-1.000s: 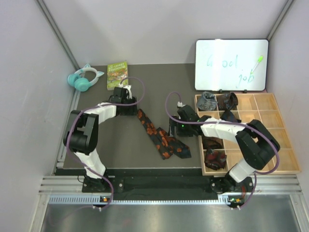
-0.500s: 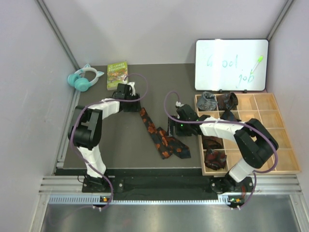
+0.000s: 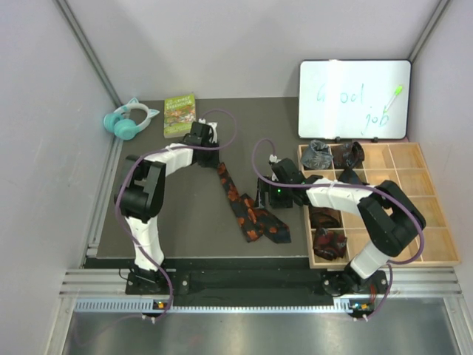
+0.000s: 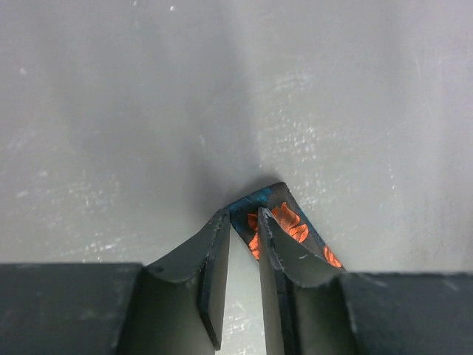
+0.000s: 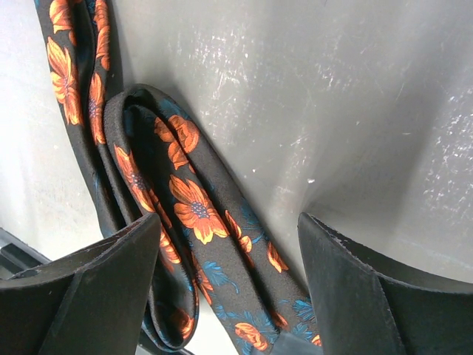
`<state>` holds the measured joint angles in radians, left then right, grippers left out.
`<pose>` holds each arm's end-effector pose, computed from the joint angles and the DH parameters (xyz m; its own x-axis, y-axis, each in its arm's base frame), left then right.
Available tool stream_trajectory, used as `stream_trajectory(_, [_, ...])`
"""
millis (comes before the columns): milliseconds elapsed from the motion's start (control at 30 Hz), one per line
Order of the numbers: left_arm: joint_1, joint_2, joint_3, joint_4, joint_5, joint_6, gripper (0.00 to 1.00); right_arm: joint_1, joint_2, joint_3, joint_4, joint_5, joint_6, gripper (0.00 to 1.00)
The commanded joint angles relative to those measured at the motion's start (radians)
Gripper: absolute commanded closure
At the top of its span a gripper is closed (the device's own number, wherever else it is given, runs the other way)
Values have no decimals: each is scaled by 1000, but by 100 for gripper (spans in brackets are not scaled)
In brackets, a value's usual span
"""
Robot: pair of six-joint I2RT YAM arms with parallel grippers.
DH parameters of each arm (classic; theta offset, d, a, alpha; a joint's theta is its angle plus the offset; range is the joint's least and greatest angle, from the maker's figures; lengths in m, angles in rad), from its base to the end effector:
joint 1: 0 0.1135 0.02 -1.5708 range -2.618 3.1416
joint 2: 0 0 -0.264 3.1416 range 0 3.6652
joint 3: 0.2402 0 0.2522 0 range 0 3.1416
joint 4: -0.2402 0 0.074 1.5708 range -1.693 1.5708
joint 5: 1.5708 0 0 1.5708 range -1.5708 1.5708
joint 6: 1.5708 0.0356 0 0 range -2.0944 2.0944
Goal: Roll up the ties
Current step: Flatten out the tie at the center of the board.
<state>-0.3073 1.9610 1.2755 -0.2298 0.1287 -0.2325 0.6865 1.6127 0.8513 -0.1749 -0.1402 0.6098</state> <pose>0.3938 -0.1298 0.1624 -0.8216 0.0210 -0.5697 0.1904 0.9521 -0.2395 0.2401 0.2032 0.1637 -0.9068 -0.0099 -0.4215 -0.2103 0.8772 0.4317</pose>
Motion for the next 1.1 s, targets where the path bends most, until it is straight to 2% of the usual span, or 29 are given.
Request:
stream_trajectory(0, [-9,73,62,-95,-21,10,74,-12,29,-31,-23,-16,-16,25])
stream_trajectory(67, [-9,91,88,-111,-9,12,79,-15,26,-35,-20,-19,-18,25])
stream_trajectory(100, [-9,105,96,-124,-8,13,90,-15,26,-37,-17,-22,-18,25])
stream_trajectory(167, [-9,110,107,-135,-8,10,100,-18,24,-40,-12,-25,-16,25])
stream_trajectory(267, [-9,84,98,-131,-1,-17,100,-21,23,-46,-5,-35,-16,25])
stream_trajectory(500, [20,-141,116,-187,-121,-123,100,-27,16,-55,5,-42,-16,25])
stream_trajectory(667, [51,-266,203,-337,-282,-166,100,-30,16,-58,6,-50,-19,25])
stream_trajectory(800, [83,-358,219,-388,-423,-186,100,-31,19,-55,5,-53,-22,25])
stream_trajectory(1067, [241,-396,277,-508,-495,-205,100,-31,19,-55,5,-55,-22,25])
